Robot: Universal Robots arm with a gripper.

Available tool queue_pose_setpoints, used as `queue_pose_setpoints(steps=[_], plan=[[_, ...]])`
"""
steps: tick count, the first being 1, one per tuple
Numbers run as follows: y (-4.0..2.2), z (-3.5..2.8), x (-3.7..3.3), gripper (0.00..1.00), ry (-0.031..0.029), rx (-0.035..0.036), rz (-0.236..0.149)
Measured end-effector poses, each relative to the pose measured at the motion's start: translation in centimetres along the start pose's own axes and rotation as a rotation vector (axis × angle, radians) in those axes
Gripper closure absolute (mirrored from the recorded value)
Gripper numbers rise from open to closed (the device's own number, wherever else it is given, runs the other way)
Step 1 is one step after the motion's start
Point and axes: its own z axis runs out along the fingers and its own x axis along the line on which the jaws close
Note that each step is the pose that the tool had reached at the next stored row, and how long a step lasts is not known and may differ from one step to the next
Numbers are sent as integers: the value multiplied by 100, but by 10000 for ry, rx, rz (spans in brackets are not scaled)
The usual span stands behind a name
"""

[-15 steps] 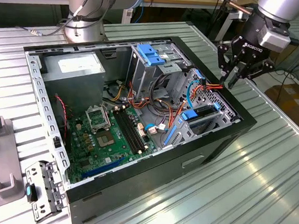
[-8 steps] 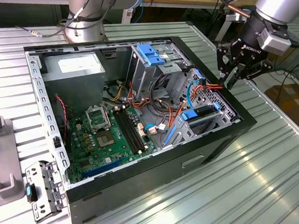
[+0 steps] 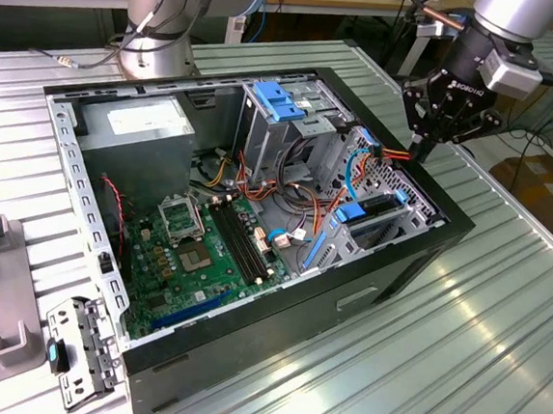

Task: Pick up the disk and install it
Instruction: 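Insert the first disk wire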

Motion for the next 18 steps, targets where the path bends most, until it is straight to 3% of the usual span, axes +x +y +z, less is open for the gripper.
queue_pose_setpoints(steps=[5, 8, 12, 16, 18], plan=[[50, 0, -62, 84, -2, -5, 132], [54, 2, -67, 84, -15, -15, 552], [54, 8, -68, 84, -45, -37, 1509], [60, 11, -75, 84, -62, -47, 2003], [60, 10, -76, 84, -60, -50, 2016]])
